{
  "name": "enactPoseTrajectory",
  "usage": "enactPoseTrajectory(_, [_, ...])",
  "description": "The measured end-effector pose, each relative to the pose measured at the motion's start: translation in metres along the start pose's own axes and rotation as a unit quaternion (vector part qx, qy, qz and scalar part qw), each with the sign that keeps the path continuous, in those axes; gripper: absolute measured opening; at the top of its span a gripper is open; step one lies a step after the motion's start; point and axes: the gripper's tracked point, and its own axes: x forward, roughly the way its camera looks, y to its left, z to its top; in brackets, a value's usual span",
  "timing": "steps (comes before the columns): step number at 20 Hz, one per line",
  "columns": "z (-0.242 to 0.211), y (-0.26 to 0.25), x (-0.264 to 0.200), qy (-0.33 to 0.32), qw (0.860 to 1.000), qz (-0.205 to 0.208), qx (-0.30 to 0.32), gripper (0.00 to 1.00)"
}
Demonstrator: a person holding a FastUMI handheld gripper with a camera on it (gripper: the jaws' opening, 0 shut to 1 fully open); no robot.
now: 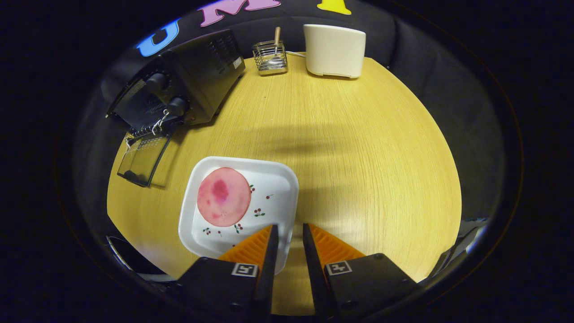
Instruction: Open the toaster oven, put the food inside, and close the toaster oven door.
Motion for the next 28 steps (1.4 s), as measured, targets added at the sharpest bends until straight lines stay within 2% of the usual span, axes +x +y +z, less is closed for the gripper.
enactPoseTrajectory(1, [0.001, 0.001, 0.003, 0.005, 1.0, -0.001, 0.002, 0.33])
enactPoseTrajectory(2, [-0.001, 0.006, 0.002, 0.013, 1.0, 0.014, 0.003, 0.33])
enactPoseTrajectory(3, [-0.002, 0.007, -0.002, 0.018, 1.0, 0.015, 0.012, 0.16])
enactPoseTrajectory(4, [0.0, 0.006, 0.001, 0.024, 0.999, 0.019, 0.018, 0.17])
enactPoseTrajectory(7, [0.001, 0.006, 0.005, 0.031, 0.996, 0.041, 0.073, 0.09])
enactPoseTrajectory(9, [0.001, 0.008, 0.003, 0.028, 0.995, 0.057, 0.077, 0.09])
enactPoseTrajectory(10, [-0.001, 0.008, 0.003, 0.023, 0.996, 0.061, 0.067, 0.05])
enactPoseTrajectory(12, [-0.001, 0.008, 0.004, 0.024, 0.996, 0.06, 0.062, 0.05])
enactPoseTrajectory(15, [-0.006, 0.016, 0.004, 0.029, 0.988, 0.087, 0.125, 0.05])
enactPoseTrajectory(17, [-0.01, 0.016, 0.0, 0.023, 0.985, 0.095, 0.145, 0.05])
enactPoseTrajectory(21, [-0.007, 0.027, -0.013, 0.011, 0.967, 0.13, 0.219, 0.05])
enactPoseTrajectory(25, [0.001, 0.027, -0.019, -0.009, 0.955, 0.143, 0.258, 0.05])
enactPoseTrajectory(28, [0.005, 0.021, -0.035, -0.026, 0.941, 0.158, 0.299, 0.05])
